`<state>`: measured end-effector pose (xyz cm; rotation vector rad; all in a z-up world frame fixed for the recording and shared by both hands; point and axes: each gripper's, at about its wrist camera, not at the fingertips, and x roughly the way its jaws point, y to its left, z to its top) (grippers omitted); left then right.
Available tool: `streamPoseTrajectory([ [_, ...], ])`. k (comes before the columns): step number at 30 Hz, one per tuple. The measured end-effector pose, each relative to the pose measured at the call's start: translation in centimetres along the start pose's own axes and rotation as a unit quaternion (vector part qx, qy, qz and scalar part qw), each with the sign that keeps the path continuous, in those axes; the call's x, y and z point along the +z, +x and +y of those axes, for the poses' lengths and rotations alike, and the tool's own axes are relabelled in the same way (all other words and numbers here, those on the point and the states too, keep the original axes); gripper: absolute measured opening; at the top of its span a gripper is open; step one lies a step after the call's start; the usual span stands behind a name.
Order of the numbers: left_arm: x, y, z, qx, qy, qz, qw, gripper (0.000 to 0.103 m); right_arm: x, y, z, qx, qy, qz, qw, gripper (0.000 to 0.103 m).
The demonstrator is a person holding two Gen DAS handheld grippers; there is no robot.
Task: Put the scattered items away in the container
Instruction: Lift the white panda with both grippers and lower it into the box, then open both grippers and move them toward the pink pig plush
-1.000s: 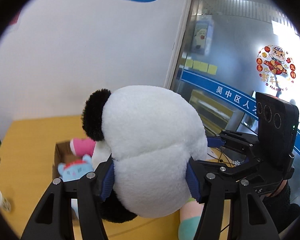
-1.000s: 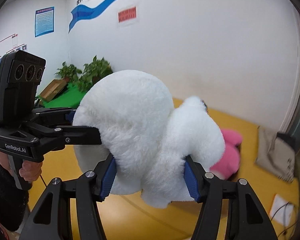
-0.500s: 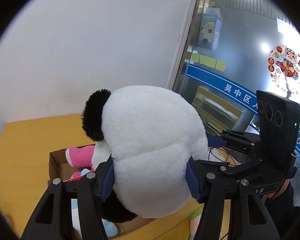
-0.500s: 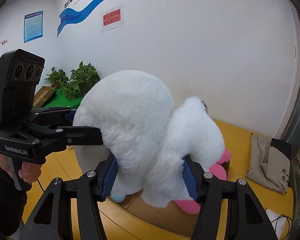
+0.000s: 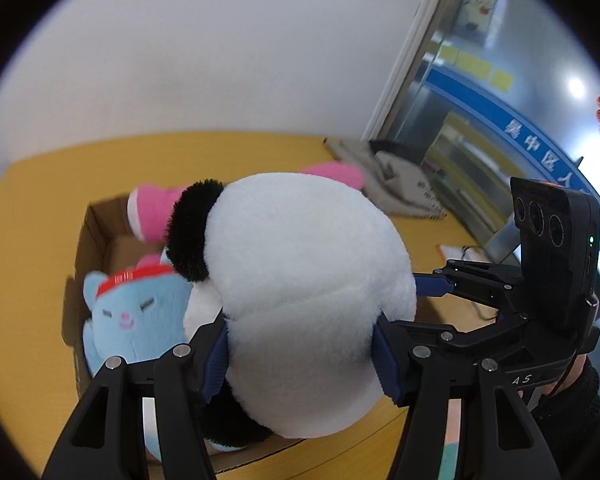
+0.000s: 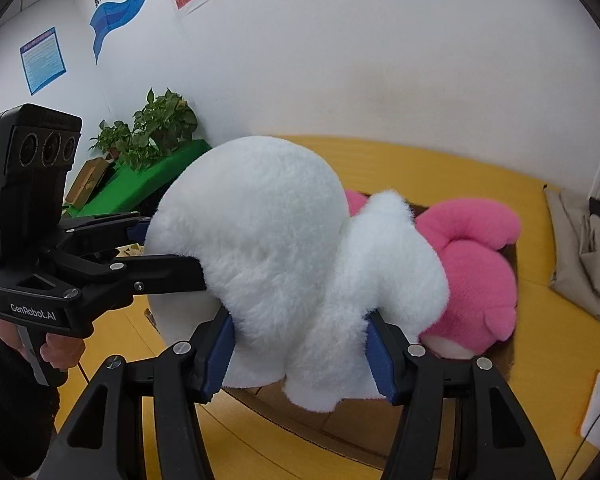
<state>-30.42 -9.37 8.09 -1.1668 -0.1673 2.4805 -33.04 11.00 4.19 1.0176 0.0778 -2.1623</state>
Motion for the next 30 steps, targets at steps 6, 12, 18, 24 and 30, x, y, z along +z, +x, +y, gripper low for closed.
streamPoseTrajectory([
  [6,-2.5,3.7,0.5,0.039,-0.001,0.044,0.9982,0.059,-3.4,6.7,-2.9,0.055,0.059,0.078,0.994,0.064],
  [12,-3.4,6.5,-1.4,0.084,0.031,0.061,0.9941,0.063,-5.2,8.8,-5.4,0.073,0.107,0.120,0.984,0.064],
  [18,-3.2,5.3,-1.2,0.093,0.013,0.024,0.9953,0.083,-6.4,8.1,-7.6,0.095,0.156,0.105,0.978,0.072],
  [24,-3.9,-0.4,-0.2,0.068,-0.050,-0.044,0.9955,0.083,-6.7,4.4,-7.4,0.083,0.153,0.069,0.982,0.095],
  [30,-7.2,-6.7,-0.9,0.136,-0.060,-0.100,0.9839,0.086,-6.8,-2.7,-5.3,-0.010,0.116,-0.009,0.993,0.103],
])
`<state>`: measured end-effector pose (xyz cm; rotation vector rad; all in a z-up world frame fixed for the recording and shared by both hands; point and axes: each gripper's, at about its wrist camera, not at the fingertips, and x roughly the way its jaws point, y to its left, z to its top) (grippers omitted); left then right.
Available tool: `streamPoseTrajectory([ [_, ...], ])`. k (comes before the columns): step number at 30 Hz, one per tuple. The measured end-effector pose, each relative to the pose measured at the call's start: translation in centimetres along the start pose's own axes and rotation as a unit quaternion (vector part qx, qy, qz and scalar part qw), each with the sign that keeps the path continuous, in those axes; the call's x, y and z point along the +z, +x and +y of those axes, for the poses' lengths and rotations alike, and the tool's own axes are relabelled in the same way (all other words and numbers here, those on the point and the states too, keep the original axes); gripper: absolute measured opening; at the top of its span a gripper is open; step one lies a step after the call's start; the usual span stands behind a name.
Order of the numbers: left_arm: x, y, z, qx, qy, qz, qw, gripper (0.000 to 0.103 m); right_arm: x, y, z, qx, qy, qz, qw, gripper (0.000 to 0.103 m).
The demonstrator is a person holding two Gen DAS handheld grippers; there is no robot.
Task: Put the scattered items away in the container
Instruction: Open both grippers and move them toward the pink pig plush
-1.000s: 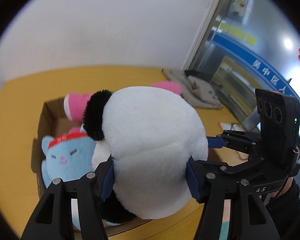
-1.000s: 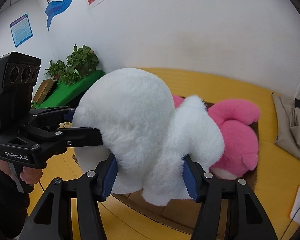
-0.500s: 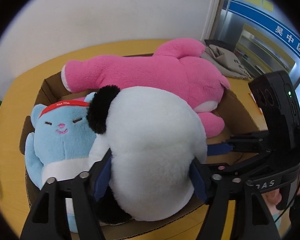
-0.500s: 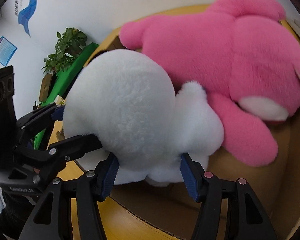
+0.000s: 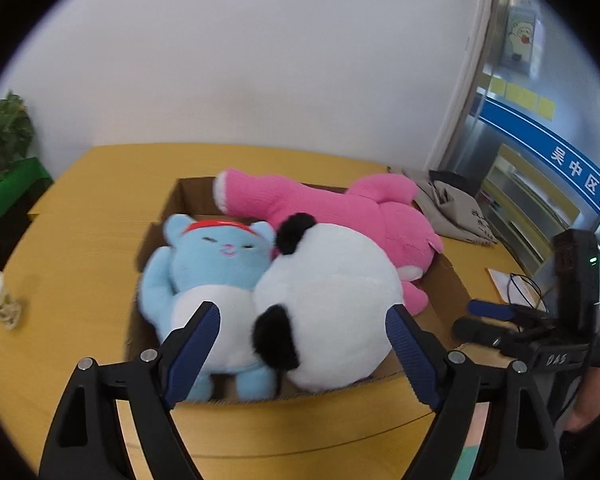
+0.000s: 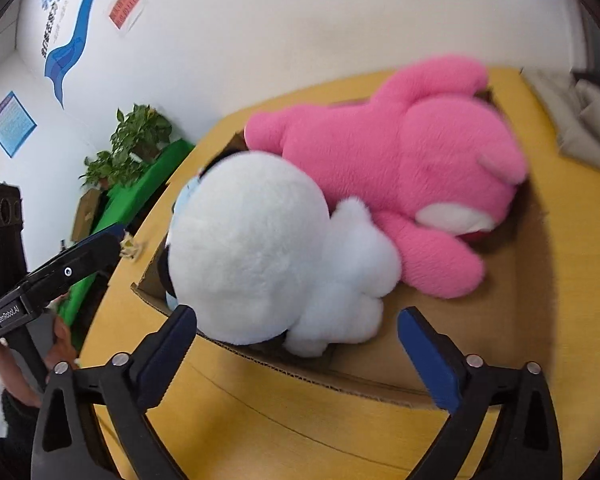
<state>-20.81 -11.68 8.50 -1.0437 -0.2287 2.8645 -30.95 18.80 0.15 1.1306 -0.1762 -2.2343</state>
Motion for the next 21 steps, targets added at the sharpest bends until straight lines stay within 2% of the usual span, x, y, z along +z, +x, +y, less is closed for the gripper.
streamPoseTrajectory([
  [2,-0.8,-1.6,-0.1,0.033,0.001,-0.017,0.9993,0.086,-0.4,-2.2,1.4,-0.040,-0.004,-0.031,0.999,0.103],
  [4,-1.7,-3.1,-0.4,0.045,0.004,-0.030,0.9985,0.086,-0.5,-3.6,3.4,-0.065,-0.012,-0.055,0.996,0.103],
  [10,-3.4,-5.2,-1.2,0.031,0.003,-0.028,0.9991,0.086,-0.9,-4.4,7.3,-0.101,-0.048,-0.067,0.992,0.103],
  [21,-4.7,-6.7,-2.7,0.015,-0.002,-0.039,0.9991,0.086,-3.5,-6.0,8.4,-0.133,-0.059,-0.063,0.987,0.103],
])
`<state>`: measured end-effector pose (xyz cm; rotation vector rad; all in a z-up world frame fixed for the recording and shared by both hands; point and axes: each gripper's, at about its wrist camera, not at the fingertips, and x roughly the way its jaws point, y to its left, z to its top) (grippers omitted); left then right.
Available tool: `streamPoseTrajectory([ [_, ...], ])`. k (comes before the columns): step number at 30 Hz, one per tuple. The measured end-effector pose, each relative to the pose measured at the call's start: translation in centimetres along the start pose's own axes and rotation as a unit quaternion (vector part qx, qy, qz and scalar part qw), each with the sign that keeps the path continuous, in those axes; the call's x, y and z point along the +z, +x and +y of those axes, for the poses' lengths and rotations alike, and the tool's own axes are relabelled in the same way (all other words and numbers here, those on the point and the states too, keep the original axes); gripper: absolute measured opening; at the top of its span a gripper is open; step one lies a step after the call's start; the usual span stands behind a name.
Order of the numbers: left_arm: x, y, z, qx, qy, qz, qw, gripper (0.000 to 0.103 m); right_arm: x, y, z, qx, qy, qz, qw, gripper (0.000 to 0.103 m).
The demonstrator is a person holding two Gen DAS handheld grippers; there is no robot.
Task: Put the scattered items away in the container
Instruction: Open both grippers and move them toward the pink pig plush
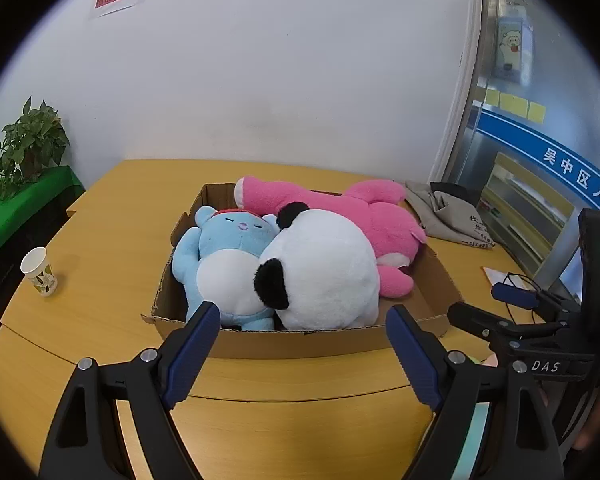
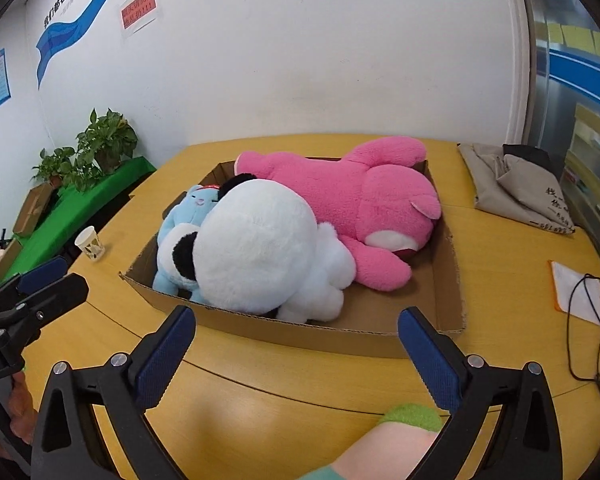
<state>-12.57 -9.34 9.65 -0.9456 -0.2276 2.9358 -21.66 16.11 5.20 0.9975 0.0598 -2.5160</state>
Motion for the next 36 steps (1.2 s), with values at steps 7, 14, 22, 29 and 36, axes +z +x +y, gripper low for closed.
streamPoseTrajectory([
  [7,-0.3,0.0,0.0,0.004,-0.002,0.003,1.0000,0.086,-0.8,-0.4,0.3,0.000,-0.005,0.011,1.000,0.103],
  [14,-0.7,0.2,0.0,0.000,-0.004,0.011,0.9999,0.086,-1.1,-0.7,0.8,-0.007,-0.013,0.008,1.000,0.103],
  [22,-1.2,0.5,0.1,0.002,-0.007,0.020,0.9998,0.086,-1.3,-1.2,1.0,-0.019,-0.013,-0.001,1.000,0.103],
  [29,-1.5,1.2,-0.4,-0.006,-0.007,0.027,0.9996,0.086,-1.3,-1.6,0.6,-0.045,-0.014,-0.010,0.999,0.103],
  [36,-1.7,1.8,-1.1,-0.011,0.000,0.034,0.9994,0.086,-1.1,-1.8,0.0,-0.050,-0.006,-0.015,0.999,0.103],
])
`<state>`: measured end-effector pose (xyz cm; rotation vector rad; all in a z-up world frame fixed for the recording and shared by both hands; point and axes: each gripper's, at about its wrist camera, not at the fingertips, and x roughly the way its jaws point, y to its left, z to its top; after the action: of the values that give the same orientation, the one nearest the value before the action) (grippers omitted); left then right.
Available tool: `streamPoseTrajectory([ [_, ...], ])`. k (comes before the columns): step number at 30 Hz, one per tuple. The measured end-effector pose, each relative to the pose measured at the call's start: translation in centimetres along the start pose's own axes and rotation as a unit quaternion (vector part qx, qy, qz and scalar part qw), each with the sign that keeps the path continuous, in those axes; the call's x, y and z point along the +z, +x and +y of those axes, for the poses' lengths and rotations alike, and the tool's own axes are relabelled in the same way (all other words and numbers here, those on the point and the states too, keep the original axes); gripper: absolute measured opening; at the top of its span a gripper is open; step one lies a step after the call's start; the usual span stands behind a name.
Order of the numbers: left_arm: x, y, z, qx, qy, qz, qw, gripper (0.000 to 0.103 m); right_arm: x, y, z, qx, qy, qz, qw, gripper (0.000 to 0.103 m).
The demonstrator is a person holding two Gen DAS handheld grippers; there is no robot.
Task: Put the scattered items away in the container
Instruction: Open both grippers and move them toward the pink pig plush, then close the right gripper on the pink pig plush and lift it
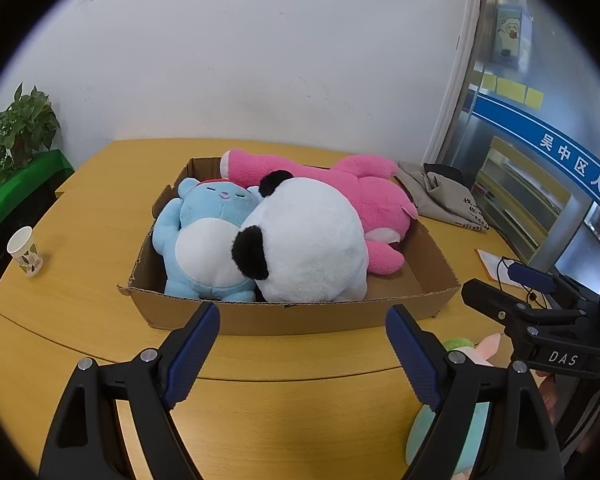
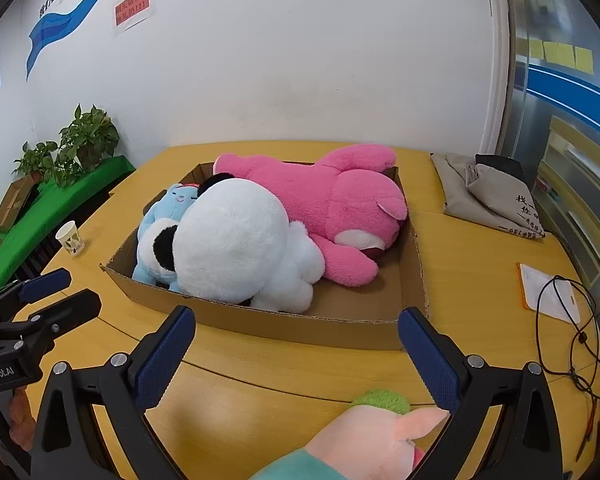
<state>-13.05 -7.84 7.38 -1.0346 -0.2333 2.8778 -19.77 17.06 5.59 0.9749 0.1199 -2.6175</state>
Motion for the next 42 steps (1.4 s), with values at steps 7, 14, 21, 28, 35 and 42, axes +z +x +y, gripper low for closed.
streamPoseTrajectory([
  [7,0.0,0.2,-0.2,-0.015,-0.004,0.003,0.9999,0.086,-0.2,-0.4,-0.4,0.004,-0.001,0.000,1.000,0.103],
  [14,-1.3,1.1,-0.3,-0.053,-0.008,0.029,0.9981,0.086,-2.7,-1.2,-4.7,0.004,0.046,0.020,0.999,0.103],
  [21,-2.5,3.3,-1.2,-0.093,-0.010,0.059,0.9939,0.086,-9.2,-0.7,-8.5,0.011,0.106,0.101,0.989,0.103],
  [28,-3.2,4.7,-2.8,-0.115,0.005,0.094,0.9888,0.086,-13.7,2.6,-6.5,0.116,0.154,0.166,0.967,0.103],
  [35,-4.0,5.2,-2.6,-0.137,-0.003,0.110,0.9844,0.086,-13.5,3.1,-1.6,0.172,0.050,0.167,0.970,0.102],
  [42,-7.2,9.0,-4.5,-0.203,-0.007,0.208,0.9568,0.086,-14.6,2.9,1.0,0.227,0.001,0.173,0.959,0.101],
])
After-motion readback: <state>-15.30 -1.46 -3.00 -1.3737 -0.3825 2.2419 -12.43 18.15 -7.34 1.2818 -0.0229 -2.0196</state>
